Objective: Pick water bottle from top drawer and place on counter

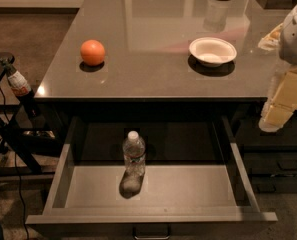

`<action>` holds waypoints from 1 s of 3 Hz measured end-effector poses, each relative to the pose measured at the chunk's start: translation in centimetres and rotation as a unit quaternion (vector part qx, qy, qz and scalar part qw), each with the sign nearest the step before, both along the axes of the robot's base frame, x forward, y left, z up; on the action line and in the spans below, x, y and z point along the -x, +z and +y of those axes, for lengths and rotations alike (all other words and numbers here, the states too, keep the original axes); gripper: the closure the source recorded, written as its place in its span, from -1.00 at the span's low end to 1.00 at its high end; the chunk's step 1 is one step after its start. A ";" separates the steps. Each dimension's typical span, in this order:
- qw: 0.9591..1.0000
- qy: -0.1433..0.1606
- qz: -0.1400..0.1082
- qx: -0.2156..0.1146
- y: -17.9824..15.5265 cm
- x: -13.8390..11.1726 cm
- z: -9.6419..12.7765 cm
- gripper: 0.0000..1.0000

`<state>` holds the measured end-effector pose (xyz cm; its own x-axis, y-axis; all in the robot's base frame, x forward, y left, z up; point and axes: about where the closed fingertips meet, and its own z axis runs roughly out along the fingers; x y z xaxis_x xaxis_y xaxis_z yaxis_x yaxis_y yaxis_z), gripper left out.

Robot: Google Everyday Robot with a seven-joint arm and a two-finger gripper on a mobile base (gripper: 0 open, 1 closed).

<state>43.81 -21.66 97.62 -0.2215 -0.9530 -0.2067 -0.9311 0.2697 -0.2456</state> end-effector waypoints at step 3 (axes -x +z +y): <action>0.999 -0.014 0.006 -0.047 -0.8 1.5 1.5 -1.00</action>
Offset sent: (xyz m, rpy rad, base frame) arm -0.0046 0.0027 -0.0044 0.0396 0.0082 -0.0063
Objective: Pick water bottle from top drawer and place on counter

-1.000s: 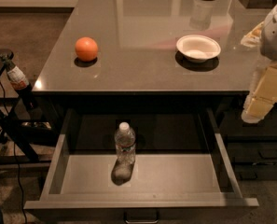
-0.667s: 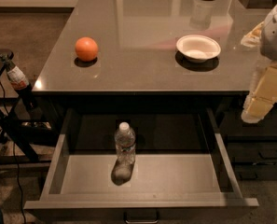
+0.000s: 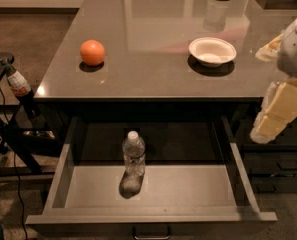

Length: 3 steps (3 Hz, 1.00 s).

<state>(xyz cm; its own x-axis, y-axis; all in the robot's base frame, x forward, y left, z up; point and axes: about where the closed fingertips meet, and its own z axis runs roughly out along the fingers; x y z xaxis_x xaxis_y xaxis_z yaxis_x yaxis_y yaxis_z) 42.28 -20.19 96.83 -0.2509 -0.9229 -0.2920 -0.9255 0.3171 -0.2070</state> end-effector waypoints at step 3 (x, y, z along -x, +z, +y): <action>0.998 0.020 0.036 -0.051 -4.3 2.2 3.6 -1.00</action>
Offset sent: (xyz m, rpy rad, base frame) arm -0.0131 0.0192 -0.0165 0.0716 0.0529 0.0066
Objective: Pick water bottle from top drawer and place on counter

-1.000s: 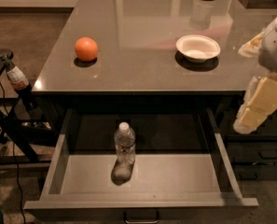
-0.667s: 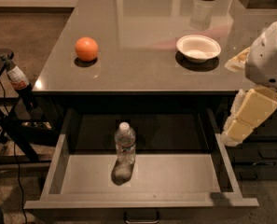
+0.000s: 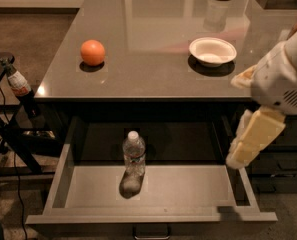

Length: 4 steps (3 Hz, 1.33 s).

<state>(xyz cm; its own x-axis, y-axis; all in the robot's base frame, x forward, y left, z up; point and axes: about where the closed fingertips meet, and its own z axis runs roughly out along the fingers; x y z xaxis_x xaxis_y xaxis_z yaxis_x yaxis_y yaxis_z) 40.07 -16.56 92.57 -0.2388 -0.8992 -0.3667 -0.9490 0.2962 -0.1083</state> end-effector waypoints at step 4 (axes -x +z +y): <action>0.995 -0.007 0.022 -0.095 -8.6 -0.8 5.9 -1.00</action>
Offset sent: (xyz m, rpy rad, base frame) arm 0.0159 0.0561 -0.1068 0.1740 0.0848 0.0313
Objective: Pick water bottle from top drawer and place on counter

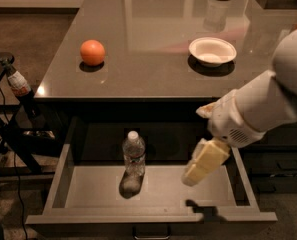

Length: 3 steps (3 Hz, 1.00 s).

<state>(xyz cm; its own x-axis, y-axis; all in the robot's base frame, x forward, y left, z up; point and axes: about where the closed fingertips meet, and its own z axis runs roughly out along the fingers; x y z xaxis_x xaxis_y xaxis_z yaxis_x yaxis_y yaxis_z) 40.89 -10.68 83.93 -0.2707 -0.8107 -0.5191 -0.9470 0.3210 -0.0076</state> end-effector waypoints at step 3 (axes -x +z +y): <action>0.996 -0.021 0.022 -0.085 -4.5 -2.1 6.0 -1.00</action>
Offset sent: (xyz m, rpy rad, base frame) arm 0.0334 0.0887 -0.0727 0.2669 0.1060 -0.0666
